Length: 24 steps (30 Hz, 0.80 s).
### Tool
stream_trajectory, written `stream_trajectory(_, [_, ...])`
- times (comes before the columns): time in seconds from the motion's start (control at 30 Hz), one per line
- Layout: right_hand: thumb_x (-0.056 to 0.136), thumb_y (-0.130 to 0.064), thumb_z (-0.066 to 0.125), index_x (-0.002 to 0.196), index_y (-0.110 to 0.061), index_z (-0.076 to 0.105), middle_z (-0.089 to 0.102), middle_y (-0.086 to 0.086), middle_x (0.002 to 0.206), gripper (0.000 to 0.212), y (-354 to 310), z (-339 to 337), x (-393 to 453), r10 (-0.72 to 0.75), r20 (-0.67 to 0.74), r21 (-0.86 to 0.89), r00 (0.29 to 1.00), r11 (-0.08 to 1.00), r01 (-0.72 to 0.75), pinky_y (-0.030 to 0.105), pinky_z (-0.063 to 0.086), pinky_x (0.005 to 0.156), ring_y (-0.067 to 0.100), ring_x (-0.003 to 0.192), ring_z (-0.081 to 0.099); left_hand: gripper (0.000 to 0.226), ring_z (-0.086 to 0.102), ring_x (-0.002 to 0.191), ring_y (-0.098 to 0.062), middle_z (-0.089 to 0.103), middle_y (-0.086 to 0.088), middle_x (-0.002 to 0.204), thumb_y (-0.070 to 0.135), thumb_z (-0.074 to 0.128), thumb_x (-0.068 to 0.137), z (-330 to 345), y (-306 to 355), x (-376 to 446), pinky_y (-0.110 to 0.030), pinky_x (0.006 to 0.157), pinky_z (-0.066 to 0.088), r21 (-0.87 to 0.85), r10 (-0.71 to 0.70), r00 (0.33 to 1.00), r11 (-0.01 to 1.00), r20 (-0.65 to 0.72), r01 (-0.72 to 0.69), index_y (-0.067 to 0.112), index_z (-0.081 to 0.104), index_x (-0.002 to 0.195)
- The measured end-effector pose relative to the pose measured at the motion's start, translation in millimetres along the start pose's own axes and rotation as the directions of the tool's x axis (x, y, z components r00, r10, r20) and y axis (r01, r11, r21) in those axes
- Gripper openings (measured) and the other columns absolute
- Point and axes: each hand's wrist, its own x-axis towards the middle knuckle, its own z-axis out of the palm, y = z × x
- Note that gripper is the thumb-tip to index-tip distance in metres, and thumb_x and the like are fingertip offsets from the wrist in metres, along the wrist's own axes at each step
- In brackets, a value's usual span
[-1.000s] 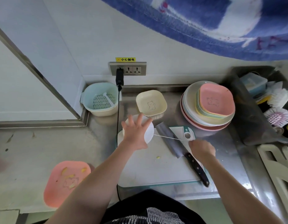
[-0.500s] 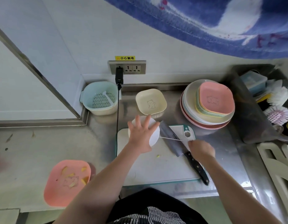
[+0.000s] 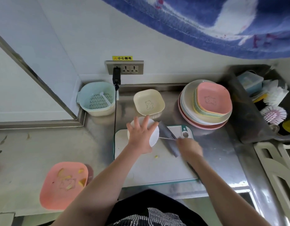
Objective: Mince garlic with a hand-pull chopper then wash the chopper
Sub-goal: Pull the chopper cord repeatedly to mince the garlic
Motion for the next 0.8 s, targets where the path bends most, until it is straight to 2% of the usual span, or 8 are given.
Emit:
stream_trajectory(0.07, [0.1, -0.027, 0.027, 0.094, -0.008, 0.059, 0.065, 0.016, 0.101, 0.038, -46, 19, -14, -0.258, 0.086, -0.024, 0.962, 0.965, 0.261, 0.033, 0.04, 0.068, 0.032, 0.095, 0.061, 0.098, 0.012, 0.131, -0.046, -0.001, -0.001, 0.15, 0.039, 0.07, 0.063, 1, -1, 0, -0.054, 0.097, 0.027, -0.003, 0.0, 1.0, 1.0, -0.003, 0.0, 0.041, 0.013, 0.143])
stream_trajectory(0.13, [0.102, -0.031, 0.025, 0.086, -0.007, 0.059, 0.062, 0.016, 0.091, 0.045, -60, 24, -17, -0.366, 0.082, -0.049, 0.927, 0.928, 0.37, 0.031, 0.033, 0.064, 0.032, 0.092, 0.061, 0.095, 0.011, 0.132, -0.046, -0.003, -0.001, 0.15, 0.041, 0.068, 0.066, 0, -2, -3, -0.053, 0.096, 0.026, -0.018, -0.007, 1.0, 1.0, -0.01, 0.007, 0.042, 0.012, 0.143])
stream_trajectory(0.23, [0.101, -0.033, 0.027, 0.102, -0.005, 0.065, 0.066, 0.018, 0.106, 0.047, -17, 9, -3, -0.122, 0.013, -0.041, 0.992, 0.992, 0.122, 0.034, 0.043, 0.078, 0.035, 0.1, 0.06, 0.105, 0.008, 0.131, -0.045, -0.001, -0.001, 0.151, 0.04, 0.075, 0.06, 0, 0, -6, -0.054, 0.097, 0.024, 0.011, 0.042, 0.999, 0.999, 0.003, -0.042, 0.041, 0.012, 0.144])
stream_trajectory(0.33, [0.099, -0.031, 0.029, 0.109, -0.006, 0.063, 0.064, 0.017, 0.114, 0.044, 26, -9, -1, 0.122, -0.002, -0.01, 0.993, 0.993, -0.122, 0.034, 0.045, 0.082, 0.035, 0.103, 0.06, 0.107, 0.009, 0.132, -0.045, 0.001, -0.001, 0.151, 0.04, 0.076, 0.058, -1, 0, -5, -0.054, 0.098, 0.024, -0.011, 0.013, 1.0, 1.0, 0.008, -0.013, 0.042, 0.011, 0.144])
stream_trajectory(0.47, [0.098, -0.024, 0.03, 0.104, -0.004, 0.062, 0.065, 0.018, 0.099, 0.038, -21, 5, -11, -0.091, 0.033, 0.108, 0.995, 0.99, 0.087, 0.032, 0.042, 0.073, 0.033, 0.096, 0.061, 0.103, 0.006, 0.131, -0.046, -0.002, 0.0, 0.151, 0.038, 0.074, 0.06, -2, 0, -4, -0.055, 0.097, 0.024, -0.024, -0.012, 1.0, 1.0, 0.027, 0.013, 0.042, 0.011, 0.143])
stream_trajectory(0.6, [0.101, -0.036, 0.027, 0.083, -0.006, 0.06, 0.061, 0.016, 0.083, 0.048, -52, 17, -20, -0.287, 0.093, 0.139, 0.953, 0.952, 0.273, 0.032, 0.037, 0.067, 0.03, 0.082, 0.057, 0.099, 0.005, 0.131, -0.045, -0.003, 0.0, 0.15, 0.038, 0.07, 0.063, -1, 0, -5, -0.055, 0.096, 0.024, -0.036, -0.007, 1.0, 0.999, 0.005, 0.008, 0.042, 0.012, 0.143])
stream_trajectory(0.7, [0.101, -0.031, 0.026, 0.108, -0.003, 0.062, 0.064, 0.019, 0.11, 0.047, -9, 8, 0, -0.033, 0.051, 0.123, 0.998, 0.992, 0.026, 0.035, 0.044, 0.081, 0.035, 0.101, 0.059, 0.107, 0.006, 0.133, -0.046, 0.0, -0.001, 0.153, 0.04, 0.076, 0.059, -1, 4, -9, -0.056, 0.099, 0.023, 0.004, 0.032, 0.999, 0.999, 0.013, -0.032, 0.042, 0.01, 0.144])
stream_trajectory(0.8, [0.097, -0.027, 0.028, 0.114, -0.004, 0.06, 0.061, 0.02, 0.117, 0.042, 21, -8, 2, 0.238, 0.052, 0.147, 0.97, 0.959, -0.243, 0.033, 0.043, 0.081, 0.036, 0.104, 0.058, 0.108, 0.004, 0.134, -0.045, -0.002, 0.0, 0.152, 0.041, 0.076, 0.06, 3, 5, -10, -0.056, 0.101, 0.021, -0.043, -0.002, 1.0, 0.999, 0.007, 0.002, 0.043, 0.008, 0.145])
